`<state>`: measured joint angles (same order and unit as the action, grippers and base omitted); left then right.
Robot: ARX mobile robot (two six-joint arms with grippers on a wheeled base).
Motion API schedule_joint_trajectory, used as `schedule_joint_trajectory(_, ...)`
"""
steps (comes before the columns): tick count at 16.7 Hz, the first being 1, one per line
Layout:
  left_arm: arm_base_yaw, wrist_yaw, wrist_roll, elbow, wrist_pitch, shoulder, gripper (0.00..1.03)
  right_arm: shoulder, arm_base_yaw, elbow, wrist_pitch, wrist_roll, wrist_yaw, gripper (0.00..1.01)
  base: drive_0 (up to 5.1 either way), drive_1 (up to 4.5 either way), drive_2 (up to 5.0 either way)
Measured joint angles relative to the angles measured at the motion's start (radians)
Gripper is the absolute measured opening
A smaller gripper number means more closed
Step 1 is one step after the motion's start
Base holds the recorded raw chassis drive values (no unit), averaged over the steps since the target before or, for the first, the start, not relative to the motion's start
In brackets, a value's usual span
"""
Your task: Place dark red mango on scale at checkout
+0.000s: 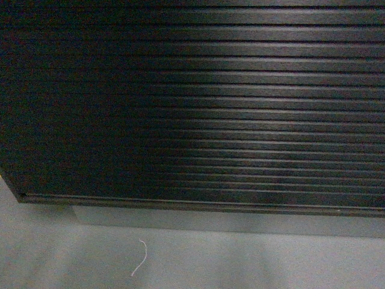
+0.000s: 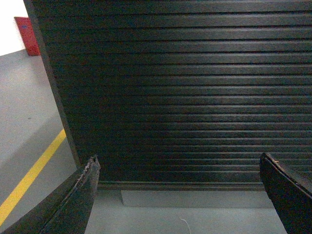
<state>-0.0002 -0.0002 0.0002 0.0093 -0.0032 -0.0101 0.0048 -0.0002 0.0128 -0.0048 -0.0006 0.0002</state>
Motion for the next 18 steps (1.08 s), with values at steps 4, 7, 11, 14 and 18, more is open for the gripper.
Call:
schedule_joint_trajectory(4,0.000,0.000,0.000,0.000,0.000,0.000,0.98,0.000,0.000,0.000,0.002,0.000,0.000,0.98,0.0,2.61,-2.6)
schedule_joint_trajectory(7,0.000,0.000,0.000,0.000,0.000,0.000,0.98,0.000,0.000,0.000,0.000,0.000,0.000,0.98,0.0,2.40,-2.3)
schedule_joint_trajectory(11,0.000,0.000,0.000,0.000,0.000,0.000,0.98,0.000,0.000,0.000,-0.001,0.000,0.000,0.98,0.0,0.00,0.0)
schedule_joint_trajectory(14,0.000,0.000,0.000,0.000,0.000,0.000,0.98,0.000,0.000,0.000,0.000,0.000,0.000,0.98,0.0,0.00,0.0)
schedule_joint_trajectory(18,0.000,0.000,0.000,0.000,0.000,0.000,0.98,0.000,0.000,0.000,0.000,0.000,0.000,0.98,0.0,0.00,0.0)
